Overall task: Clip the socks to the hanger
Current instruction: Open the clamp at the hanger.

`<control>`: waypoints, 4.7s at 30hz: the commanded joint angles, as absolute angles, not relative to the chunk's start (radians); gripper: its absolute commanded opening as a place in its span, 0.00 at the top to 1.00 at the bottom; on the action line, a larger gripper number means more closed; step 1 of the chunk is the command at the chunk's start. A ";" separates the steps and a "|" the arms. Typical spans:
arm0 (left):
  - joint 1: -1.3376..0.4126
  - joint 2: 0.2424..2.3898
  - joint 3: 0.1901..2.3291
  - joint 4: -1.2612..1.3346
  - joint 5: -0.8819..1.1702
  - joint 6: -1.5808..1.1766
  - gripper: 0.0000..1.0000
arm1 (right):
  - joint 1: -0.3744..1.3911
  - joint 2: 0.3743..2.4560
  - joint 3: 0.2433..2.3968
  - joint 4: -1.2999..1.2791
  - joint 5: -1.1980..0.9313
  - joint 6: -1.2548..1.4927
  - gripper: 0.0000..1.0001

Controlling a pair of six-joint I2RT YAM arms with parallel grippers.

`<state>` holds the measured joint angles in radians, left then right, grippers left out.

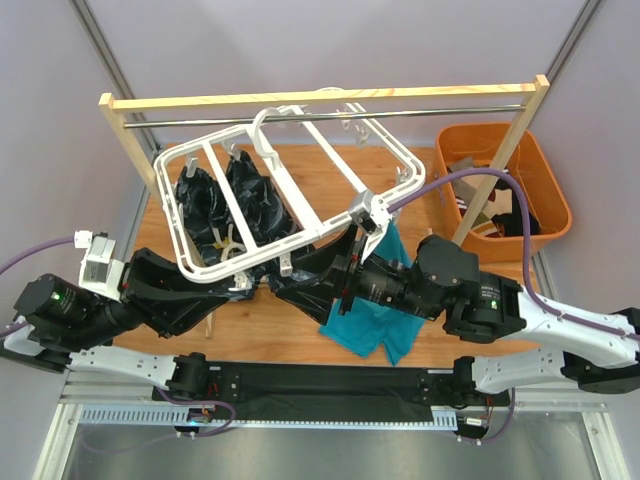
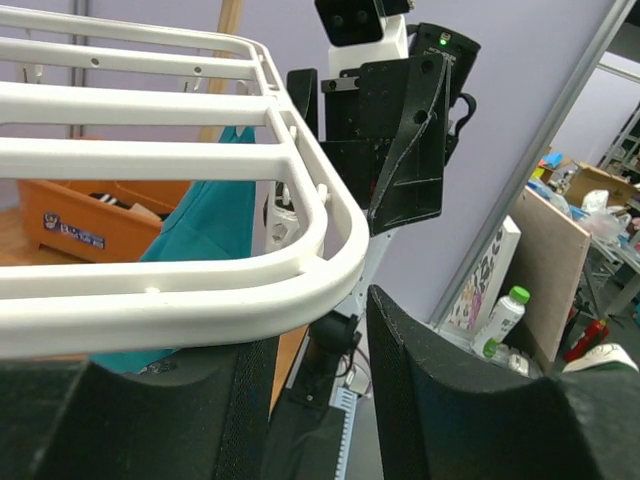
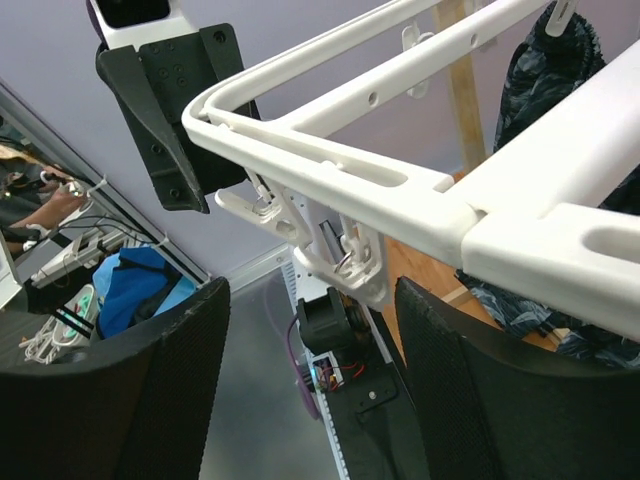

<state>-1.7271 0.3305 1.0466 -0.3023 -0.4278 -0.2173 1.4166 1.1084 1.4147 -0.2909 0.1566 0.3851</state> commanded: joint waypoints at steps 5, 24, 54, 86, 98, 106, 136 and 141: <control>-1.727 0.351 1.057 -0.275 -0.457 -0.229 0.53 | 1.414 1.167 1.457 -0.219 -0.059 0.376 0.35; -1.727 0.357 1.045 -0.241 -0.495 -0.252 0.53 | 1.434 1.132 1.183 0.121 0.101 0.371 0.30; -1.727 0.374 1.039 -0.241 -0.492 -0.321 0.52 | 1.440 1.276 1.040 0.706 0.184 0.301 0.36; -1.727 0.391 1.074 -0.305 -0.593 -0.411 0.52 | 1.442 1.243 1.135 0.502 0.126 0.419 1.00; -1.727 0.433 1.083 -0.373 -0.764 -0.543 0.46 | 1.447 1.206 1.196 0.214 0.221 0.368 1.00; -1.727 0.413 1.011 -0.367 -0.866 -0.569 0.47 | 1.466 1.244 1.264 0.003 0.478 0.344 1.00; -1.727 0.535 1.032 -0.520 -1.034 -0.804 0.49 | 1.465 1.321 1.329 -0.264 0.629 0.259 1.00; -1.727 0.509 1.008 -0.513 -1.068 -0.824 0.50 | 1.465 1.270 1.286 -0.239 0.571 0.241 1.00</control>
